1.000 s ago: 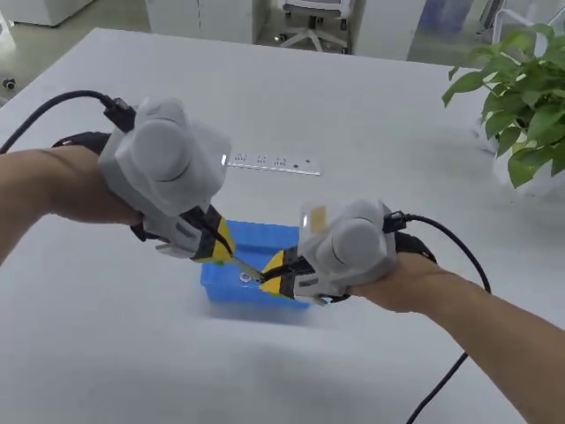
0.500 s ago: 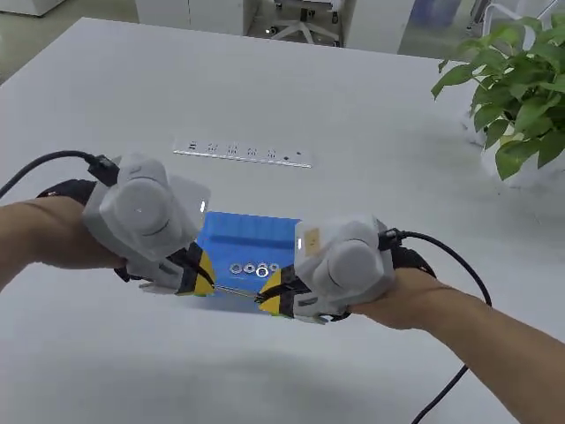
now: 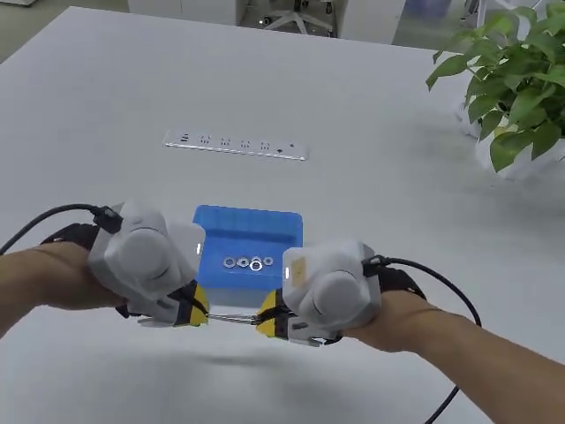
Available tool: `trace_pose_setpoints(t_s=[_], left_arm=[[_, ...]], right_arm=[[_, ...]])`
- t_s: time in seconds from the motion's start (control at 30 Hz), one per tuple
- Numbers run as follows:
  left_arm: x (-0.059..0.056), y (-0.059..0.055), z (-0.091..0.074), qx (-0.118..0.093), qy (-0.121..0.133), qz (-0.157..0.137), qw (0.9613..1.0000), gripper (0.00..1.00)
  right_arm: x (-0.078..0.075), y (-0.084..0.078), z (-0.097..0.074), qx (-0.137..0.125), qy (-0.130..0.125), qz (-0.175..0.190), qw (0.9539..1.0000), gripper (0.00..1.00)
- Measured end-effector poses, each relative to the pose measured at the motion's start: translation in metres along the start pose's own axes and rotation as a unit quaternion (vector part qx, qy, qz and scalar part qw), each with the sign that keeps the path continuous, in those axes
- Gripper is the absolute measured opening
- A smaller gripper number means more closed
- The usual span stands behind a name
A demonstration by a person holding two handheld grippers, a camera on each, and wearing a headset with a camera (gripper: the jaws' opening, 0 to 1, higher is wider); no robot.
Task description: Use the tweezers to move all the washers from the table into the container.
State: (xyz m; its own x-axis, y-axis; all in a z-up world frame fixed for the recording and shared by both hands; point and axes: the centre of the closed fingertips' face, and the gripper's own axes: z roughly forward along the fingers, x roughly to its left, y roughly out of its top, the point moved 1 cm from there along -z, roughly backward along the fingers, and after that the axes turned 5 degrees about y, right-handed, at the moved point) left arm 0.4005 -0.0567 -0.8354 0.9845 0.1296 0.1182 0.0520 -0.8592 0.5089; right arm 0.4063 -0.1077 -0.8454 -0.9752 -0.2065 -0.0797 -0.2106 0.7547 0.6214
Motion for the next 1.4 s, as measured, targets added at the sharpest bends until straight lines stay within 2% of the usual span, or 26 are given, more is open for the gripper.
trace_pose_setpoints(t_s=[0.3,0.53,0.93,1.13,1.23,1.3,1.4], left_arm=[[-0.007,-0.016,0.014,0.016,-0.012,-0.006,0.9998,0.05],[-0.006,-0.025,0.022,0.025,-0.016,-0.013,0.9995,0.05],[-0.013,-0.030,0.032,0.033,-0.027,-0.013,0.9990,0.05],[-0.016,-0.032,0.033,0.036,-0.034,-0.015,0.9987,0.05],[-0.021,-0.033,0.035,0.039,-0.038,-0.014,0.9984,0.05],[-0.026,-0.034,0.036,0.042,-0.044,-0.010,0.9981,0.05],[-0.025,-0.035,0.036,0.040,-0.040,-0.017,0.9982,0.05]], right_arm=[[0.007,-0.007,0.020,0.003,0.008,0.016,0.9998,0.07],[0.009,-0.011,0.030,0.007,0.014,0.024,0.9996,0.07],[0.013,-0.018,0.038,0.022,0.028,0.018,0.9992,0.08],[0.016,-0.017,0.037,0.019,0.032,0.022,0.9991,0.08],[0.023,-0.015,0.037,0.020,0.041,0.021,0.9987,0.08],[0.024,-0.015,0.037,0.020,0.040,0.018,0.9989,0.09],[0.024,-0.016,0.038,0.016,0.036,0.018,0.9990,0.09]])
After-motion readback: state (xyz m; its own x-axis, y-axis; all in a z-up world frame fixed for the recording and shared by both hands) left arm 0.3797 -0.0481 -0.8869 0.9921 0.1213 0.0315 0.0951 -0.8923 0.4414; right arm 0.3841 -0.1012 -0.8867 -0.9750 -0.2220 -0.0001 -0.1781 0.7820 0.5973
